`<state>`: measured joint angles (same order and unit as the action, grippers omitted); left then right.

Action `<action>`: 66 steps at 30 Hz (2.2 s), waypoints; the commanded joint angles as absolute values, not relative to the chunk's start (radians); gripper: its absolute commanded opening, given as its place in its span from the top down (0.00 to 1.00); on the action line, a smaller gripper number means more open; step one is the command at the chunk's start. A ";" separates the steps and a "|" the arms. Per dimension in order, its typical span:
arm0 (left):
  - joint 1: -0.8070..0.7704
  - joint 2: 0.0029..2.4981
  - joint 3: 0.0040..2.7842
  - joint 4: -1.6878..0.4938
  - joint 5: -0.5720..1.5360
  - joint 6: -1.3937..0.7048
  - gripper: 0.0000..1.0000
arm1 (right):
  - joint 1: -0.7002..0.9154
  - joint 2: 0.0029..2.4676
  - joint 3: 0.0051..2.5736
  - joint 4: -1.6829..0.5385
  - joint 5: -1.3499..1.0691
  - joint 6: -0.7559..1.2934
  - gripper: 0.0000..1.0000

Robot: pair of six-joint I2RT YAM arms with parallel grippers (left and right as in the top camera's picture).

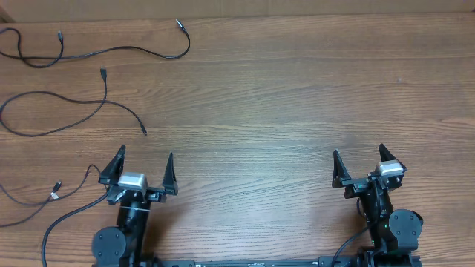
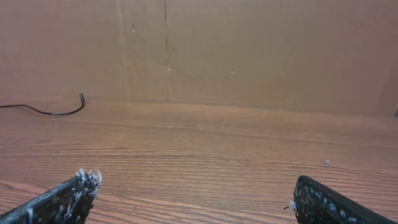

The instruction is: Untangle cables

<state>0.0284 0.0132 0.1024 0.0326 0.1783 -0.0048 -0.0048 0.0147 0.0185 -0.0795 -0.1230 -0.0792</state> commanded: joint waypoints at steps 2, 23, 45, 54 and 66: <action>0.017 0.003 0.009 0.121 0.058 -0.113 0.00 | -0.001 0.003 0.009 -0.076 -0.117 -0.080 0.00; 0.015 0.003 0.005 -0.079 -0.014 0.024 0.00 | -0.001 0.003 0.009 -0.076 -0.117 -0.080 0.00; 0.014 0.004 0.005 -0.078 -0.007 -0.033 0.00 | -0.001 0.003 0.009 -0.076 -0.117 -0.080 0.00; 0.014 0.005 0.005 -0.078 -0.007 -0.033 0.00 | -0.001 0.003 0.009 -0.076 -0.117 -0.080 0.00; 0.014 0.005 0.005 -0.078 -0.007 -0.033 0.00 | -0.001 0.003 0.009 -0.077 -0.113 -0.080 0.00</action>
